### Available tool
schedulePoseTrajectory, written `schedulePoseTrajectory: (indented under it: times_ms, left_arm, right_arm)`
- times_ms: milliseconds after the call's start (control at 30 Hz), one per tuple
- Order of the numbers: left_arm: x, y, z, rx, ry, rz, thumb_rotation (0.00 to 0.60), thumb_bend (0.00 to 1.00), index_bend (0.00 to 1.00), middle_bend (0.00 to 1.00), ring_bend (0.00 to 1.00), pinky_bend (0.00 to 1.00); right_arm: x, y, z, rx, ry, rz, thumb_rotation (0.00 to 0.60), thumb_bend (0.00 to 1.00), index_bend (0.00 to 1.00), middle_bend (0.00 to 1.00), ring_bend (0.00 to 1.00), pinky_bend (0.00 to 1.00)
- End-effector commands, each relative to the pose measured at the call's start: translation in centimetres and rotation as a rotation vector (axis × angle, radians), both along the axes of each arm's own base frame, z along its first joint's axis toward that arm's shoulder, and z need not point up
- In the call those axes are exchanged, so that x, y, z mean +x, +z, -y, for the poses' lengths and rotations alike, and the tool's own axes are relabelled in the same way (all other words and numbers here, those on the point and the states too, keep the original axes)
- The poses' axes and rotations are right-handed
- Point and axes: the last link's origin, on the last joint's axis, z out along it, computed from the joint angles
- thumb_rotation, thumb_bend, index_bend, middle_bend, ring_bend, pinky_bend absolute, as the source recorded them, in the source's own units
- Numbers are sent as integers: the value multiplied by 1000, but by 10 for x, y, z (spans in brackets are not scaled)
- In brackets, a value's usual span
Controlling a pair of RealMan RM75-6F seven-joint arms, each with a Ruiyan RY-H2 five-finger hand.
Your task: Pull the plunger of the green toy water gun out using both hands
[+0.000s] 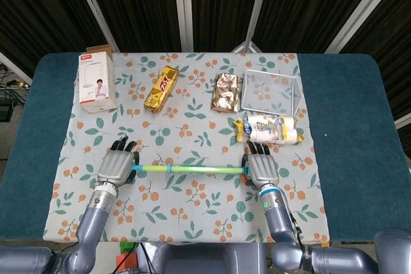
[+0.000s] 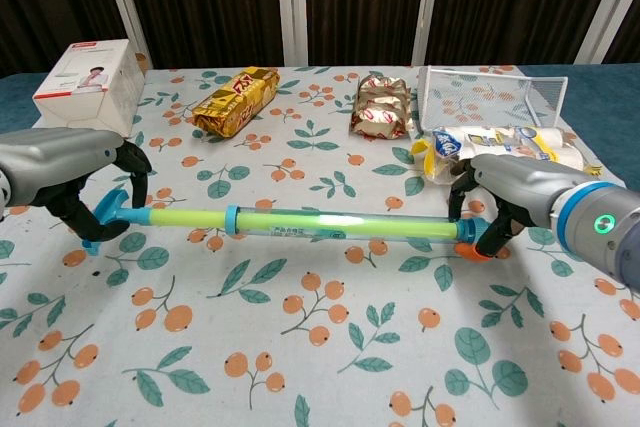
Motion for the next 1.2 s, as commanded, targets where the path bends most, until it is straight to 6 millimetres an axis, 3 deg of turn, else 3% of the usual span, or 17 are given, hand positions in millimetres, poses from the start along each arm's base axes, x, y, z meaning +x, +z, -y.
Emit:
schedulePoseTrajectory:
  times_ms: [33, 1200]
  left_arm:
    - [-1, 1, 2, -1, 0, 2, 600, 636, 632, 145, 0, 100]
    - [-16, 34, 16, 31, 8, 7, 600, 636, 651, 154, 0, 95]
  right_arm:
    - [-2, 4, 2, -7, -5, -9, 600, 442, 606, 0, 0, 0]
    - [-34, 49, -2, -69, -74, -42, 600, 446, 620, 0, 0, 0]
